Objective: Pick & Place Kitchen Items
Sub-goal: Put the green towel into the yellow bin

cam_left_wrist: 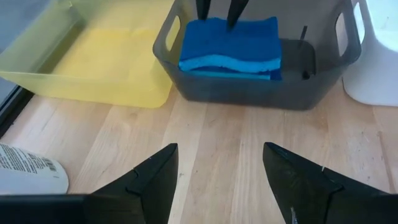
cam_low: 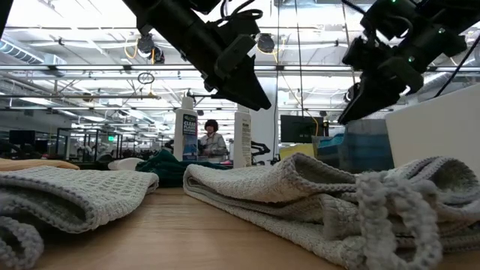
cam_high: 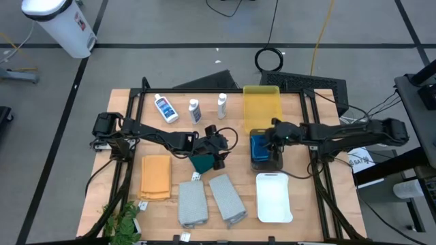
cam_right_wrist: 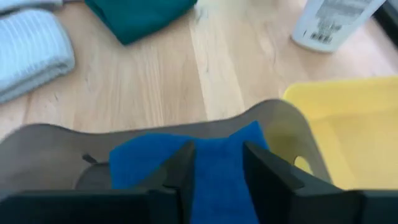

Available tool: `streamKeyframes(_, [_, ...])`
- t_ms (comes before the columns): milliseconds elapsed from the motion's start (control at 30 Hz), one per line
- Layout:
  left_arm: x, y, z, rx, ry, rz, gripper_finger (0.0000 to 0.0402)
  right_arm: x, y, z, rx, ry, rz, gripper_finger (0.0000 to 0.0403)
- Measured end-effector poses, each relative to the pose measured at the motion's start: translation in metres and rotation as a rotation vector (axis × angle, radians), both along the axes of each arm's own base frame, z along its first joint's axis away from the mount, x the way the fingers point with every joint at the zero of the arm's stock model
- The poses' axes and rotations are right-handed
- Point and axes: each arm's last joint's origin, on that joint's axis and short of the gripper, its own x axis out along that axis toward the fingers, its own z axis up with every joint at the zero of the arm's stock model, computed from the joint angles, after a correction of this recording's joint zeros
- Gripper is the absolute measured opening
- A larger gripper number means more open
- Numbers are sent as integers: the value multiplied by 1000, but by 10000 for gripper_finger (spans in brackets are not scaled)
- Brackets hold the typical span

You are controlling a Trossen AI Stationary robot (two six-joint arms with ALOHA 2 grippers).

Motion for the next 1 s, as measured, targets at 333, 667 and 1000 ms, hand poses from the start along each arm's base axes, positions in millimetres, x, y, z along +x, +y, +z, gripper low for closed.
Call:
streamKeyframes(333, [-26, 0, 1, -71, 223, -3, 239, -8, 1, 14, -5, -84, 0, 169])
streamKeyframes(667, [-48, -9, -39, -117, 583, -239, 239, -5, 1, 12, -2, -74, 0, 161])
streamKeyframes(1000, [-52, -3, -53, -178, 555, -78, 239, -4, 1, 10, -1, -67, 0, 160])
